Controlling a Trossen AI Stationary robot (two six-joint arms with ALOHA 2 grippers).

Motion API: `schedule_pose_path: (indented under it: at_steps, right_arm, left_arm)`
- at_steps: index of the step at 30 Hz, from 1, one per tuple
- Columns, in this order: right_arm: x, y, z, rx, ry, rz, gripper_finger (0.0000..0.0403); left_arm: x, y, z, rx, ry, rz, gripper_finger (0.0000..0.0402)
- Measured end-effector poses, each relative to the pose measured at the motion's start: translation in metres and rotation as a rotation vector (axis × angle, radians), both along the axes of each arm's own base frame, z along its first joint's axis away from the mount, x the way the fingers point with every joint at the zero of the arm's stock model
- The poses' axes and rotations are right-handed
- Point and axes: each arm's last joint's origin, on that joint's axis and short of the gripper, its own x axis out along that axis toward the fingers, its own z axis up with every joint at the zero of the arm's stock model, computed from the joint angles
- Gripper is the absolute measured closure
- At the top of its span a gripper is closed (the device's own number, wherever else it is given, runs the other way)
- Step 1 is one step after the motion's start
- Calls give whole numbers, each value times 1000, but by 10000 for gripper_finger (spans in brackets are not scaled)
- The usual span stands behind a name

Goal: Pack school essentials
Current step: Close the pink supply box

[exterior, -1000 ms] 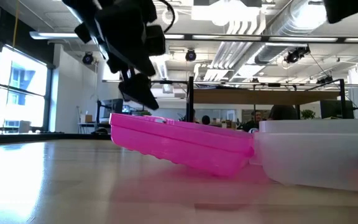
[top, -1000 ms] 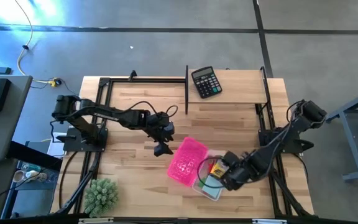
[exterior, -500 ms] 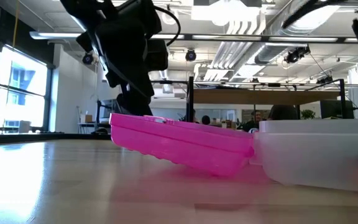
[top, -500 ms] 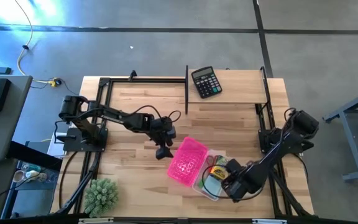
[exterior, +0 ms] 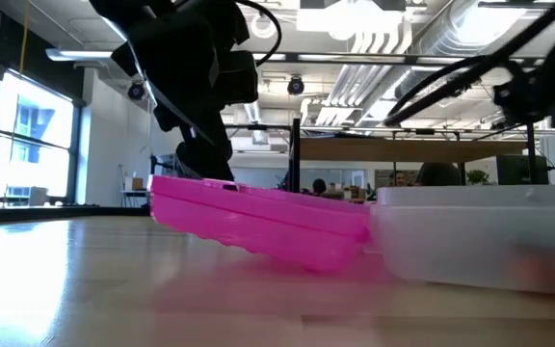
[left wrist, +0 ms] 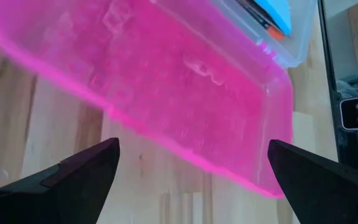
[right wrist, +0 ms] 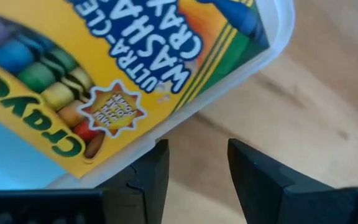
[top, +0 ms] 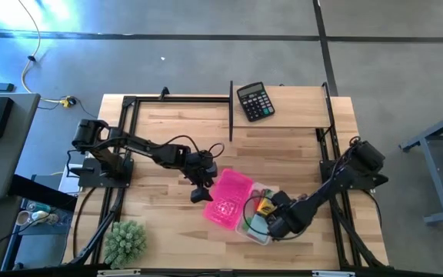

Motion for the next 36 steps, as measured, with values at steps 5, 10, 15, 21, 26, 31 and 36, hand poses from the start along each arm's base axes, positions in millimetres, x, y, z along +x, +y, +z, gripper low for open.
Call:
schedule_pose_path:
  at_steps: [5,10,15,21,26,31,36]
  right_arm:
    - [13,-21,0,-19,17,10,249]
    - [25,-44,0,-31,56,25,249]
    - [31,-63,1,-39,91,34,249]
    - [30,-73,4,-80,143,29,249]
    - [27,-75,10,-104,140,54,249]
    - [26,-77,12,-108,148,71,249]
    - [26,-77,12,-107,152,88,249]
  left_arm:
    - [-1,-4,-1,0,10,-13,2]
    - [-3,-7,-2,-2,36,-18,2]
    - [-3,-7,-2,-10,41,-9,2]
    - [-3,-7,1,-26,36,11,2]
    - [-2,-7,2,-35,19,17,2]
    - [3,-7,6,-54,-30,33,2]
    - [5,-7,8,-78,-59,43,2]
